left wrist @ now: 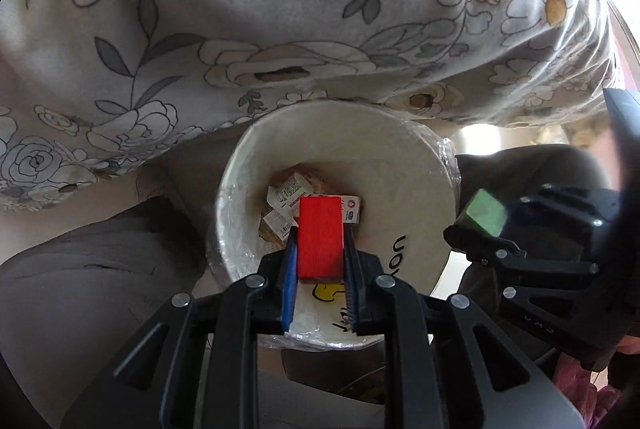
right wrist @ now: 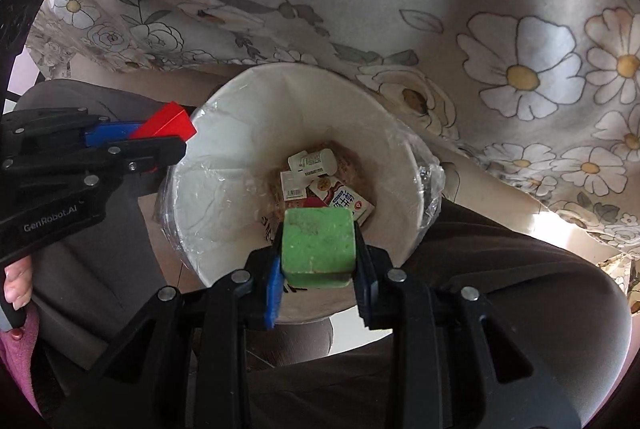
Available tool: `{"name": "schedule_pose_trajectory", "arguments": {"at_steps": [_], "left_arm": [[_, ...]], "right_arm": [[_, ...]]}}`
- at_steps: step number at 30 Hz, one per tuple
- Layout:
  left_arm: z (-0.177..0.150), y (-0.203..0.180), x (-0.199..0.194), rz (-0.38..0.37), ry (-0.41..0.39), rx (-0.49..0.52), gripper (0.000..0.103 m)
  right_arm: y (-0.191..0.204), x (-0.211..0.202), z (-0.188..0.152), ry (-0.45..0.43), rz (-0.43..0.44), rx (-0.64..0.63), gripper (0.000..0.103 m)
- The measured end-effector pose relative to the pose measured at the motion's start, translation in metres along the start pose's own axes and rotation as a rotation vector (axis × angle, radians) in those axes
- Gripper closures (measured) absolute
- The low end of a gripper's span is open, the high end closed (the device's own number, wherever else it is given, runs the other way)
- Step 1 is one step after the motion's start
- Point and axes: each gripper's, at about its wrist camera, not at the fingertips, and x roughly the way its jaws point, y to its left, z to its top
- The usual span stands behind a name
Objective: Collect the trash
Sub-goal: 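Carry the red and green blocks over the wastebasket with both tools, then open both tools to drop the red and green blocks into the wastebasket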
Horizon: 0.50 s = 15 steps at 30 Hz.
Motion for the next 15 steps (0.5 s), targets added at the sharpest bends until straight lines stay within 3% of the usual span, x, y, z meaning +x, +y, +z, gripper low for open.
{"name": "schedule_pose_trajectory", "arguments": {"at_steps": [15], "left_arm": [[0.012, 0.013, 0.064, -0.04, 0.157, -0.064, 0.081]], "right_arm": [[-0.001, 0.077, 0.02, 0.212, 0.096, 0.095, 0.072]]}}
